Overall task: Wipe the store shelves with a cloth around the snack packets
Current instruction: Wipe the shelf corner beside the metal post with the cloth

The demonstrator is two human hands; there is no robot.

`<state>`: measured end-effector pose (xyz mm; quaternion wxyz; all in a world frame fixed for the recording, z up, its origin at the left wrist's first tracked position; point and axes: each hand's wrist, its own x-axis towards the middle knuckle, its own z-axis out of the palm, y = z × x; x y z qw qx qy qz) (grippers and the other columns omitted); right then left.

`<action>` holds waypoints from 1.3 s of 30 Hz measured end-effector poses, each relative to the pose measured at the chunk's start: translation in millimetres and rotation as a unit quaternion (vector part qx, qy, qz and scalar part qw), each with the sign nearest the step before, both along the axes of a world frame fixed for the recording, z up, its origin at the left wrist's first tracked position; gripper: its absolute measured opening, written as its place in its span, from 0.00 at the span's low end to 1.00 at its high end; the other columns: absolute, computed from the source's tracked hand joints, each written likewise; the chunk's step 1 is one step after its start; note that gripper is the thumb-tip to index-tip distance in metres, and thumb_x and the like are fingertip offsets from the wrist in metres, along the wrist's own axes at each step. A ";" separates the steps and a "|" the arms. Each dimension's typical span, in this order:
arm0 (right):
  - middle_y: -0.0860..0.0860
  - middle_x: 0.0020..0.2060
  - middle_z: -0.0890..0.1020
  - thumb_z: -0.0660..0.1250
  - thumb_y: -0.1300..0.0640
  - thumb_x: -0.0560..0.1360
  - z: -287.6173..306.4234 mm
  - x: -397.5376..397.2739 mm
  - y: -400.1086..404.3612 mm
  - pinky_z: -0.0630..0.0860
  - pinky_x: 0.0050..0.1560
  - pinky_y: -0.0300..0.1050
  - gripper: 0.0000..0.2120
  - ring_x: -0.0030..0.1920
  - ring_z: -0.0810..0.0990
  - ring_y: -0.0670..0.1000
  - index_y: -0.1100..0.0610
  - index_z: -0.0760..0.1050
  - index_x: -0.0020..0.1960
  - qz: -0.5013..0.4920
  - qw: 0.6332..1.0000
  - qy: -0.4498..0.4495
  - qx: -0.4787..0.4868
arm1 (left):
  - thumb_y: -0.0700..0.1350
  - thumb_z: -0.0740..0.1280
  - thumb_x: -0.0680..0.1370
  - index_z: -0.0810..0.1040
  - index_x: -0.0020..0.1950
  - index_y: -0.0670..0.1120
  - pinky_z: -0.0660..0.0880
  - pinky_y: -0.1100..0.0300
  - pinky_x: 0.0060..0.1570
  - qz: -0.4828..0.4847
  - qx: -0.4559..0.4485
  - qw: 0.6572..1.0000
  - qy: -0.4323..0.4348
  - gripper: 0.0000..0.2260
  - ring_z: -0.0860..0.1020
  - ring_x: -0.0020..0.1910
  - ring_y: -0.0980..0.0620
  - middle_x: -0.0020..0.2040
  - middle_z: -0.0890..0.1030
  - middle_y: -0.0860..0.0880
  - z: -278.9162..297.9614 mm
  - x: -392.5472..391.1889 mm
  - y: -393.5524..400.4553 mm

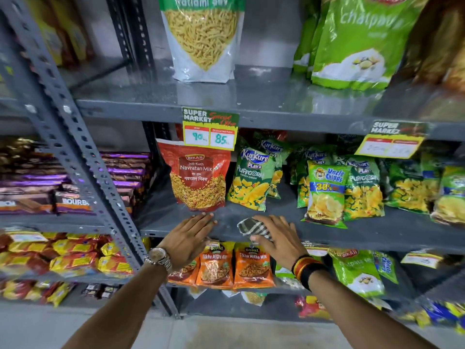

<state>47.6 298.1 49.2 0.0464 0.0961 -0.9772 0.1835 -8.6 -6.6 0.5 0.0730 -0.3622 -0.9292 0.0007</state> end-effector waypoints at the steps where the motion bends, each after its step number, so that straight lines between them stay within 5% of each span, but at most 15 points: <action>1: 0.44 0.60 0.74 0.54 0.35 0.77 14.9 9.9 0.1 0.67 0.56 0.53 0.22 0.59 0.69 0.49 0.39 0.63 0.69 0.010 1.000 0.004 -0.020 | 0.56 0.47 0.84 0.57 0.81 0.47 0.60 0.46 0.76 0.007 0.008 1.000 0.009 0.26 0.61 0.78 0.45 0.80 0.61 0.45 14.8 11.1 -2.8; 6: 0.41 0.62 0.73 0.56 0.34 0.76 92.4 29.8 -6.7 0.65 0.61 0.52 0.23 0.61 0.68 0.46 0.38 0.63 0.69 0.079 0.991 0.051 -0.091 | 0.56 0.51 0.84 0.60 0.80 0.44 0.63 0.42 0.73 0.027 0.049 0.998 0.034 0.27 0.62 0.78 0.43 0.79 0.63 0.44 79.7 35.2 -29.9; 12: 0.39 0.58 0.73 0.60 0.36 0.76 219.6 45.9 -34.1 0.68 0.61 0.54 0.21 0.59 0.70 0.46 0.39 0.64 0.67 0.197 0.959 0.163 -0.118 | 0.53 0.57 0.83 0.65 0.78 0.44 0.64 0.42 0.72 0.073 0.087 0.977 0.178 0.24 0.64 0.77 0.42 0.78 0.65 0.44 214.5 67.8 -65.3; 18: 0.42 0.60 0.73 0.60 0.37 0.76 301.5 19.1 -72.5 0.65 0.64 0.53 0.21 0.61 0.68 0.47 0.39 0.65 0.67 0.206 0.943 0.230 -0.128 | 0.53 0.55 0.83 0.65 0.77 0.43 0.64 0.41 0.72 0.124 0.060 0.954 0.265 0.25 0.64 0.76 0.40 0.78 0.65 0.42 328.6 58.4 -103.7; 30: 0.47 0.65 0.73 0.57 0.35 0.76 353.2 -119.8 -213.2 0.64 0.61 0.54 0.24 0.65 0.69 0.52 0.42 0.64 0.69 0.151 0.960 0.236 0.010 | 0.52 0.55 0.83 0.63 0.79 0.43 0.53 0.41 0.77 0.047 -0.056 0.895 0.440 0.25 0.53 0.80 0.43 0.80 0.60 0.42 449.3 -41.0 -186.2; 39: 0.52 0.64 0.75 0.58 0.41 0.77 356.5 -226.1 -291.7 0.67 0.60 0.60 0.19 0.64 0.70 0.58 0.46 0.66 0.66 0.115 0.971 0.201 0.052 | 0.54 0.50 0.84 0.60 0.80 0.43 0.49 0.41 0.78 -0.010 -0.069 0.860 0.506 0.26 0.48 0.81 0.44 0.82 0.53 0.44 454.0 -71.7 -204.4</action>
